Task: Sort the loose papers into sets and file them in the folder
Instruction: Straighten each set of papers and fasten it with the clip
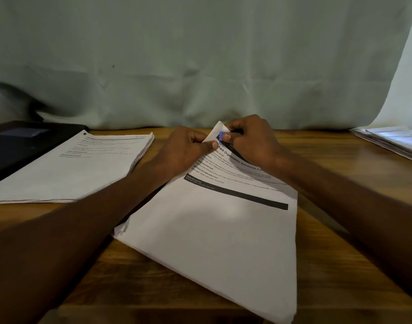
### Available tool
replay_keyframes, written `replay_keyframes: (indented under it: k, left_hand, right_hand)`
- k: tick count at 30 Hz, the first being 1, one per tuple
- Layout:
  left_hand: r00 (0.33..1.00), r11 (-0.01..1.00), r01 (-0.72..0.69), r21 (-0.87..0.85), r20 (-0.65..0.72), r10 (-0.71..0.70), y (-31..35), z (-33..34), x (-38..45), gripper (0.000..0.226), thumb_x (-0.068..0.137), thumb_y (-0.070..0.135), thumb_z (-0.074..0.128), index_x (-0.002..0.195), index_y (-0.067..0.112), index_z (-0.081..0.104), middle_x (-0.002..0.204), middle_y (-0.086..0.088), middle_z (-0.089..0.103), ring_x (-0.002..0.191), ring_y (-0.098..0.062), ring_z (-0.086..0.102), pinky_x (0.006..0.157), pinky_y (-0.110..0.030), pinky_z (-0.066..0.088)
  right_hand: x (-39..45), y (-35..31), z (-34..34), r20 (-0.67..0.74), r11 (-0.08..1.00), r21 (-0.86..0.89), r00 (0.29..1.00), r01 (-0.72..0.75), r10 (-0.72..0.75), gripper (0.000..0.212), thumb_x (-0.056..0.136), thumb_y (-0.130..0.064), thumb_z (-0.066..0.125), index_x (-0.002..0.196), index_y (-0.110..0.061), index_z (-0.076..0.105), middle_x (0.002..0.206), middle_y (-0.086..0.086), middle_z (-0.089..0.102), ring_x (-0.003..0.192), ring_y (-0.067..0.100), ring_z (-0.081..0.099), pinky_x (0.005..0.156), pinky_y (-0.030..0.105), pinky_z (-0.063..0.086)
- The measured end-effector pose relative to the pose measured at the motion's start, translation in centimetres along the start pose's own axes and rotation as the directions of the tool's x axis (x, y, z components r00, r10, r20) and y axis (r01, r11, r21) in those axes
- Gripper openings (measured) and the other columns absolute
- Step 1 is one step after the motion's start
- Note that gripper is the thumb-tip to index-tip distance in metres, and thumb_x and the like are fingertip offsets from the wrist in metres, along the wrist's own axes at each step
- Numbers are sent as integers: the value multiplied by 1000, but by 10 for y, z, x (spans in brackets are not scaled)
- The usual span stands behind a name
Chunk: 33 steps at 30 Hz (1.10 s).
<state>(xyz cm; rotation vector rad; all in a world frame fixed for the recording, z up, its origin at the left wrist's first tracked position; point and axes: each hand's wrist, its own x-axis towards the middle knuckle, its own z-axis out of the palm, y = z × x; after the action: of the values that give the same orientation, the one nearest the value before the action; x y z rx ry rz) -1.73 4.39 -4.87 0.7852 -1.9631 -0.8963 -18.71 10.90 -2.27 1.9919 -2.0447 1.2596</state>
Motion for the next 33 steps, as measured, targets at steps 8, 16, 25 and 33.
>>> replay_keyframes:
  k: [8, 16, 25, 33]
  left_hand:
    - [999, 999, 37, 22, 22, -37, 0, -3, 1, 17, 94, 27, 73, 104, 15, 81, 78, 9, 78, 69, -8, 75, 56, -13, 52]
    - [997, 997, 62, 48, 35, -64, -1, -5, 3, 20, 94, 32, 73, 106, 17, 80, 83, 7, 79, 70, -9, 76, 56, -13, 53]
    - [997, 998, 55, 34, 48, -57, -2, -5, 3, 16, 94, 30, 73, 103, 19, 80, 84, 5, 79, 72, -11, 77, 60, -18, 56]
    - [997, 998, 66, 3, 41, -66, 0, -8, 3, 22, 93, 26, 75, 114, 19, 77, 82, 8, 79, 71, -6, 75, 59, -15, 52]
  right_hand:
    - [0, 4, -4, 108, 998, 54, 994, 11, -16, 22, 100, -23, 64, 120, -20, 73, 101, -8, 70, 80, 2, 63, 73, 16, 49]
    - [3, 6, -5, 189, 998, 60, 982, 19, -30, 25, 102, -23, 60, 126, -21, 67, 115, -9, 66, 92, 8, 61, 81, 22, 45]
    - [1, 5, 3, 50, 993, 114, 998, -30, 24, 22, 99, -19, 65, 119, -17, 74, 102, -3, 72, 77, 2, 63, 66, 12, 43]
    - [2, 12, -7, 230, 991, 131, 971, 36, -66, 33, 101, -23, 62, 134, -22, 63, 106, -20, 63, 88, -8, 59, 71, 6, 40]
